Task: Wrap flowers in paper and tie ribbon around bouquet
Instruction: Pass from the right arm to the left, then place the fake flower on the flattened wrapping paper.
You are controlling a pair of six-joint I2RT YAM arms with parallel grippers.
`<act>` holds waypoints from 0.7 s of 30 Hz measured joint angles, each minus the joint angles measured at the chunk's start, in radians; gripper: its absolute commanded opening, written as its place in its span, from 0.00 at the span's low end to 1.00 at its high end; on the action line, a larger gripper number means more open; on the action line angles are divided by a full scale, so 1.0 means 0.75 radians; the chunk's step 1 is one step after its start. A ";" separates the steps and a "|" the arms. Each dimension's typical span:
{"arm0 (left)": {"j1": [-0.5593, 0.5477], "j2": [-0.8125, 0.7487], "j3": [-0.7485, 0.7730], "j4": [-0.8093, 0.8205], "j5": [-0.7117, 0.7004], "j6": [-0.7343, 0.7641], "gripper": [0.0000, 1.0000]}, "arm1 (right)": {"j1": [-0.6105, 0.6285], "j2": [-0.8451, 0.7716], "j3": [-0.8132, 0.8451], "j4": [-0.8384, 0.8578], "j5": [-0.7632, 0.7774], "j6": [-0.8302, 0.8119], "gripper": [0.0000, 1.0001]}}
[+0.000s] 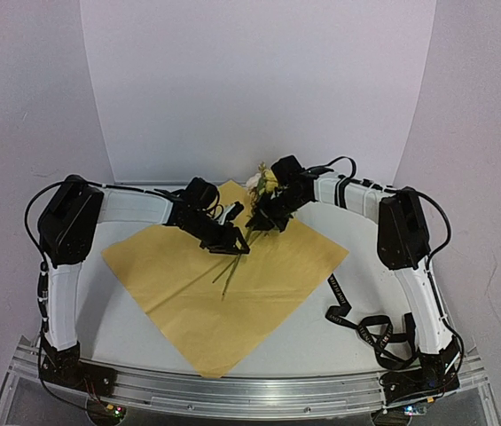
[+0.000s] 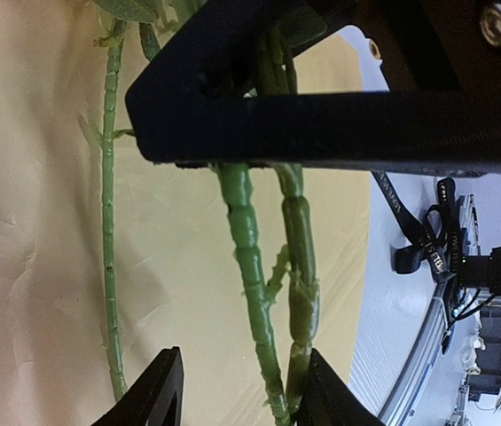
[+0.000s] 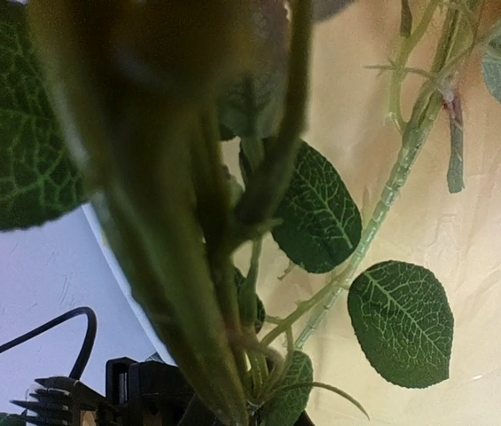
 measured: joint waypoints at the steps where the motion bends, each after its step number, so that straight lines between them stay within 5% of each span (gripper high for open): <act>1: -0.007 0.010 0.011 -0.006 -0.011 0.000 0.36 | 0.000 0.000 -0.008 0.000 0.002 -0.002 0.04; 6: -0.033 0.030 0.031 -0.005 -0.065 -0.002 0.01 | 0.000 0.000 -0.019 -0.002 0.014 -0.013 0.39; 10: -0.040 0.038 0.035 -0.005 -0.115 -0.031 0.00 | -0.001 -0.042 -0.112 0.012 0.044 -0.102 0.62; 21: -0.109 0.068 0.069 0.009 -0.193 -0.002 0.00 | -0.058 -0.463 -0.692 0.067 0.190 -0.331 0.84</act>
